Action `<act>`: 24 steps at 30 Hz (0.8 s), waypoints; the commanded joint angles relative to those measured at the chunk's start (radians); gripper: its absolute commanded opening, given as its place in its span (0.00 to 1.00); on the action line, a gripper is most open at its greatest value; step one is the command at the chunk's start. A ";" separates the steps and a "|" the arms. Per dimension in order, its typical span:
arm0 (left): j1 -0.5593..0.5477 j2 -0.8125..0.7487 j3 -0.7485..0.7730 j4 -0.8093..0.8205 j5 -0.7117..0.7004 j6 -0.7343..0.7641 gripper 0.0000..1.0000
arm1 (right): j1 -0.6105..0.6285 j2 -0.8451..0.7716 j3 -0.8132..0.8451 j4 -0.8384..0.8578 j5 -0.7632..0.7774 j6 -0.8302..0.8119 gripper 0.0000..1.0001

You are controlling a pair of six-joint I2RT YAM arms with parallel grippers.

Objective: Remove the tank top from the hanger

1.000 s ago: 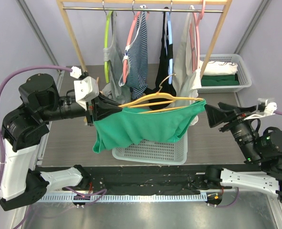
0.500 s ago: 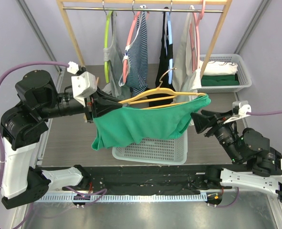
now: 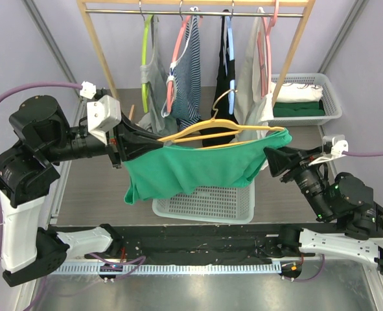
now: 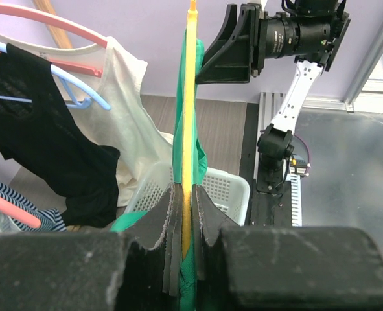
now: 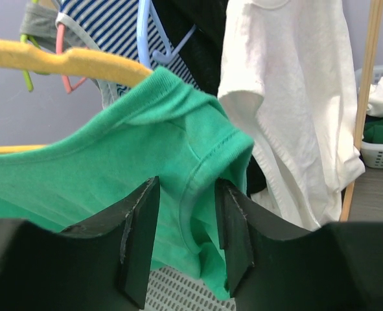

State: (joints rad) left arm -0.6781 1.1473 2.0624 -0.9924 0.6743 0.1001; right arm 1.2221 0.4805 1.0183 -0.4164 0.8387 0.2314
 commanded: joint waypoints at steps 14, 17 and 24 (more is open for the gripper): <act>0.014 -0.012 0.033 0.069 -0.005 0.026 0.00 | 0.005 -0.005 0.042 0.030 0.212 -0.096 0.01; 0.014 -0.006 0.054 0.063 -0.024 0.033 0.00 | 0.005 -0.006 0.031 -0.001 0.342 -0.139 0.01; 0.017 -0.006 0.065 0.063 -0.032 0.044 0.00 | 0.011 -0.080 0.019 -0.062 0.422 -0.121 0.01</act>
State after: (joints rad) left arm -0.6674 1.1542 2.0773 -0.9928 0.6544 0.1215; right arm 1.2301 0.4500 1.0382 -0.4343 1.1248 0.1169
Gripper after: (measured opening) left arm 0.115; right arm 0.057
